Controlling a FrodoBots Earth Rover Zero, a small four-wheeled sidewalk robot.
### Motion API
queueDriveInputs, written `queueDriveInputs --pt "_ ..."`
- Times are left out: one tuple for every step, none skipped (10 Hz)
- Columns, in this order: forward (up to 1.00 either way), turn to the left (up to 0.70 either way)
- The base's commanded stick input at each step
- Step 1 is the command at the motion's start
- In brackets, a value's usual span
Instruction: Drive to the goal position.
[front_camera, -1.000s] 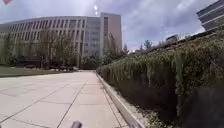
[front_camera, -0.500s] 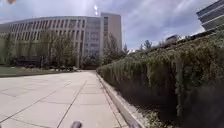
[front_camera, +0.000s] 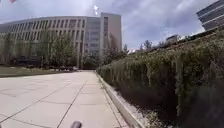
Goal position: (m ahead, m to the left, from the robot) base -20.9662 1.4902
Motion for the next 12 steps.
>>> queueDriveInputs --pt "0.10 0.00" --pt "0.10 0.00" --pt "0.10 0.00" --pt "0.10 0.00" --pt "0.10 0.00" --pt "0.10 0.00" --pt "0.10 0.00" --pt "0.10 0.00" --pt "0.10 0.00" --pt "0.10 0.00" --pt "0.10 0.00" --pt "0.10 0.00"
